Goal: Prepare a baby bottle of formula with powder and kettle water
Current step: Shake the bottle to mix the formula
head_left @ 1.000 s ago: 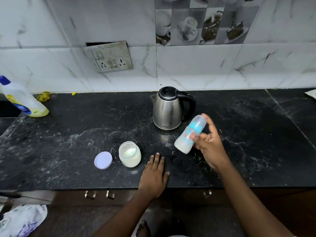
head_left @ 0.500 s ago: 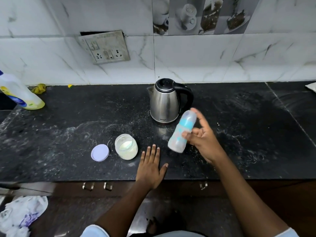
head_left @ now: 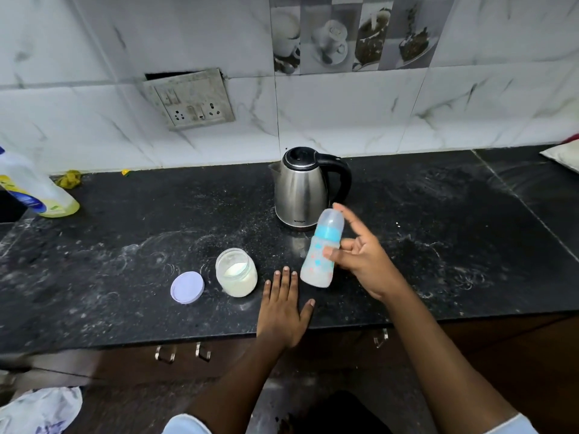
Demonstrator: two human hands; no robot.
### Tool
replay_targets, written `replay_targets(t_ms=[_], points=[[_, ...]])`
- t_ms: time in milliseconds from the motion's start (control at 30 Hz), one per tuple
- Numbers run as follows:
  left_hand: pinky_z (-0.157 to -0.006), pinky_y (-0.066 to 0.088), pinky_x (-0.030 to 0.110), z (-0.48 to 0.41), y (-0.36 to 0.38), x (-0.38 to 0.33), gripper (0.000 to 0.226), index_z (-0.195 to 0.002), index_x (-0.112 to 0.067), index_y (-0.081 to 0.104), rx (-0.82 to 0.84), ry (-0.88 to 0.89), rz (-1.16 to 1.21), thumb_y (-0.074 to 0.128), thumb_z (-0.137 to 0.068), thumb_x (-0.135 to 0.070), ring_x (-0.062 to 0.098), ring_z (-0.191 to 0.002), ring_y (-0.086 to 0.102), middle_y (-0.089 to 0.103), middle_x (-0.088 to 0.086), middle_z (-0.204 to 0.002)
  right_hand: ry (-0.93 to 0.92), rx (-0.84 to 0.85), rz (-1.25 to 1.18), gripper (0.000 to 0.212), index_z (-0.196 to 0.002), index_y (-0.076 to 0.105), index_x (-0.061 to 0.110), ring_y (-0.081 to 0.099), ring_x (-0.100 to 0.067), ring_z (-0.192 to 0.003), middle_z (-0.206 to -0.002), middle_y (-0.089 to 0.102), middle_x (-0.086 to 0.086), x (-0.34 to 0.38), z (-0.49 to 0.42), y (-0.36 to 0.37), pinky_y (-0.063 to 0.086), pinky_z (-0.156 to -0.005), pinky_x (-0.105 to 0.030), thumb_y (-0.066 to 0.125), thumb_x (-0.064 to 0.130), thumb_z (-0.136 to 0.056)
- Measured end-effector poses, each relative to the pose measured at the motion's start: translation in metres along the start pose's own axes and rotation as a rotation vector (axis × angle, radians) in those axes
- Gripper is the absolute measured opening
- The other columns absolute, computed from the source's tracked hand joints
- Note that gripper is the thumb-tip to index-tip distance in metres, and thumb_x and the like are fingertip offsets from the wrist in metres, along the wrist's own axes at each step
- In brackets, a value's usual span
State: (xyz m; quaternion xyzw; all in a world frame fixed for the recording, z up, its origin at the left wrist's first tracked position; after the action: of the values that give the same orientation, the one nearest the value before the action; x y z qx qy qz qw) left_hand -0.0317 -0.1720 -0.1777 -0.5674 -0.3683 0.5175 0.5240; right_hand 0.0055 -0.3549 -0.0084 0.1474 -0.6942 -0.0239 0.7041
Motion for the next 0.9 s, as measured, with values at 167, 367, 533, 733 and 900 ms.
replay_targets(t_ms=[167, 367, 533, 733, 900], points=[[-0.126, -0.021, 0.04, -0.002, 0.002, 0.0, 0.089, -0.169, -0.015, -0.004, -0.015, 0.003, 0.001, 0.002, -0.101, -0.072, 0.021, -0.159, -0.025, -0.018, 0.006, -0.175, 0.005, -0.026, -0.029, 0.087, -0.154, 0.042, 0.041, 0.072, -0.032, -0.112, -0.124, 0.072, -0.026, 0.006, -0.008, -0.001, 0.061, -0.088, -0.042, 0.081, 0.009, -0.083], [-0.126, -0.024, 0.038, -0.001, 0.0, -0.001, 0.09, -0.17, -0.014, -0.002, -0.034, 0.004, -0.007, 0.003, -0.101, -0.072, 0.023, -0.162, -0.02, -0.016, 0.007, -0.176, 0.009, 0.022, 0.004, 0.085, -0.152, 0.043, 0.044, 0.072, -0.037, -0.115, -0.122, 0.074, -0.022, 0.008, -0.011, -0.005, 0.061, -0.09, -0.043, 0.08, 0.008, -0.084], [-0.127, -0.022, 0.039, -0.001, 0.001, 0.001, 0.089, -0.169, -0.015, -0.003, -0.043, 0.017, -0.006, 0.005, -0.101, -0.071, 0.024, -0.162, -0.021, -0.017, 0.006, -0.175, -0.021, -0.101, -0.018, 0.086, -0.153, 0.041, 0.041, 0.073, -0.03, -0.114, -0.126, 0.073, -0.021, 0.008, -0.015, -0.013, 0.062, -0.09, -0.043, 0.079, 0.003, -0.085], [-0.13, -0.011, 0.045, -0.002, 0.002, -0.001, 0.088, -0.17, -0.012, 0.004, -0.042, 0.017, 0.007, 0.013, -0.103, -0.069, 0.028, -0.164, -0.012, -0.009, 0.009, -0.177, -0.012, -0.09, -0.007, 0.088, -0.153, 0.042, 0.047, 0.071, -0.035, -0.117, -0.122, 0.074, -0.02, 0.006, -0.02, -0.014, 0.058, -0.098, -0.049, 0.085, 0.015, -0.082], [-0.13, -0.013, 0.045, -0.002, 0.003, 0.0, 0.089, -0.17, -0.014, -0.003, -0.027, 0.008, -0.01, 0.007, -0.101, -0.07, 0.026, -0.164, -0.017, -0.016, 0.008, -0.176, 0.02, -0.055, -0.023, 0.092, -0.152, 0.042, 0.048, 0.07, -0.033, -0.12, -0.127, 0.072, -0.02, 0.005, -0.02, -0.014, 0.057, -0.1, -0.053, 0.093, 0.026, -0.078]])
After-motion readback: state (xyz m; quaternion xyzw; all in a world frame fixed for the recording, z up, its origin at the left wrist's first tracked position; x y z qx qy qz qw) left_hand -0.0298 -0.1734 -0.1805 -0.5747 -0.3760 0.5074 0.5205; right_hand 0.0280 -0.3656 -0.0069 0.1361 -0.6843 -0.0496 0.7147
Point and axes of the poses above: each hand's wrist, its own z-axis away from the middle knuckle, its own y-axis out of the palm, x = y × z, the point moved 4 cm from there along -z, towards the middle knuckle
